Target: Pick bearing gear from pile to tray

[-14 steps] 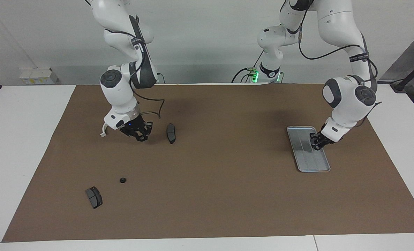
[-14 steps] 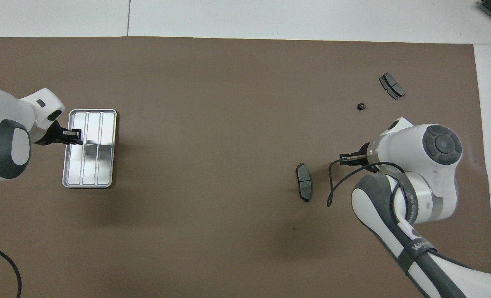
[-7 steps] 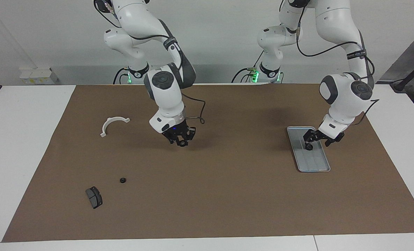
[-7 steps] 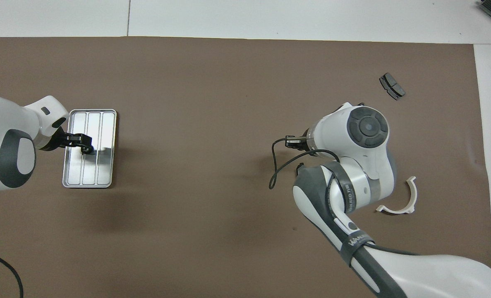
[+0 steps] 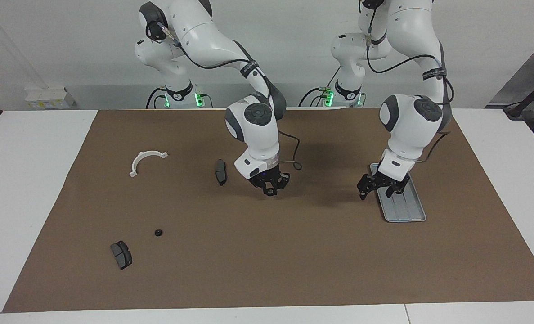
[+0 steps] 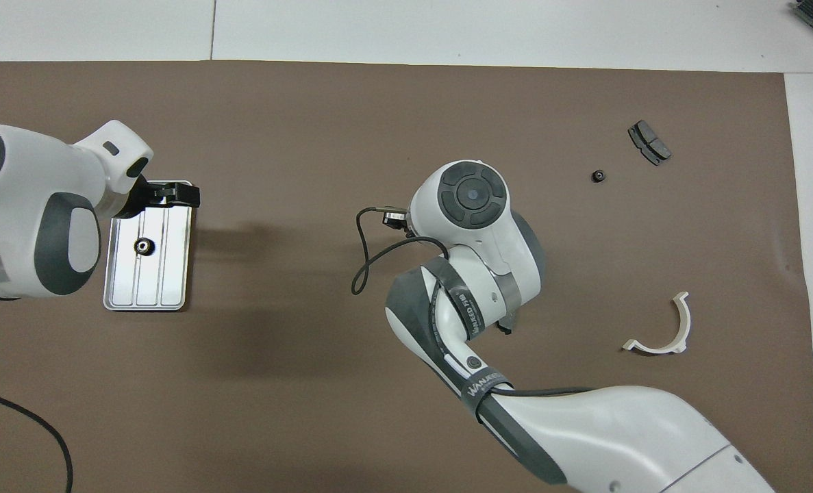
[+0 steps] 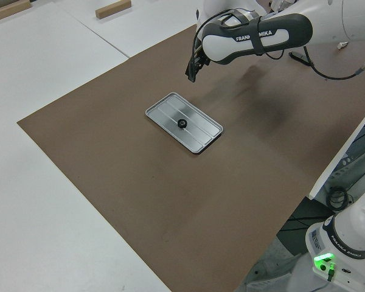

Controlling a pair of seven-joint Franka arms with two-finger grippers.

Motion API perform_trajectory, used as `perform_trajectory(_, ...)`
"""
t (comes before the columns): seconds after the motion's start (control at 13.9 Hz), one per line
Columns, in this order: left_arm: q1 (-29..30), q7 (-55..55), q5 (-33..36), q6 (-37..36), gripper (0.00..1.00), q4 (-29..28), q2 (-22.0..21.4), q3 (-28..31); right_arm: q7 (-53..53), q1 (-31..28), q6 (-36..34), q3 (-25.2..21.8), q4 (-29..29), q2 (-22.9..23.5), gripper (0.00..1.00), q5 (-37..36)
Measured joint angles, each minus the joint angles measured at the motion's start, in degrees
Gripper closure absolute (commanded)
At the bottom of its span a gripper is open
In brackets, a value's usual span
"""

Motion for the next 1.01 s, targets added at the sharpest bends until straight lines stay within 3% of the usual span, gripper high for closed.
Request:
perform_trajectory(0.07,-2.18,-5.35,-0.01,3.58,0.06,0.0,0.62,-0.06,0.04,0.74,0.56,0.0,0.27,0.94,1.0,-0.02)
perform_trajectory(0.14,-4.09,-9.46,-0.01,6.28,0.07,0.0,1.22,-0.1,0.06,1.21,1.21,0.0,0.43,1.5,0.87,-0.06)
perform_trajectory(0.22,-5.79,-12.77,-0.01,8.58,0.1,0.03,1.76,-0.11,0.06,1.6,1.25,-0.01,0.51,1.72,0.46,-0.12)
perform_trajectory(0.29,-7.11,-15.32,-0.01,10.55,0.12,0.08,2.12,-0.12,0.06,1.89,1.23,0.0,0.57,1.72,0.17,-0.14)
perform_trajectory(0.36,-8.18,-17.85,-0.03,12.51,0.14,0.18,2.44,-0.12,0.06,2.1,1.23,-0.01,0.73,1.72,0.04,-0.16)
perform_trajectory(0.43,-9.26,-20.51,-0.03,14.54,0.14,0.48,3.01,-0.11,0.06,2.1,1.23,-0.04,0.94,1.71,0.0,-0.19)
perform_trajectory(0.72,-11.94,-24.48,-0.03,17.08,0.22,4.33,6.73,-0.11,-1.41,-1.08,1.2,-0.56,1.6,0.14,0.0,-0.65)
perform_trajectory(1.01,-14.87,-24.4,0.04,17.05,0.32,6.95,9.26,-0.11,-11.09,-9.45,0.3,-0.64,-1.51,-6.17,0.0,-0.68)
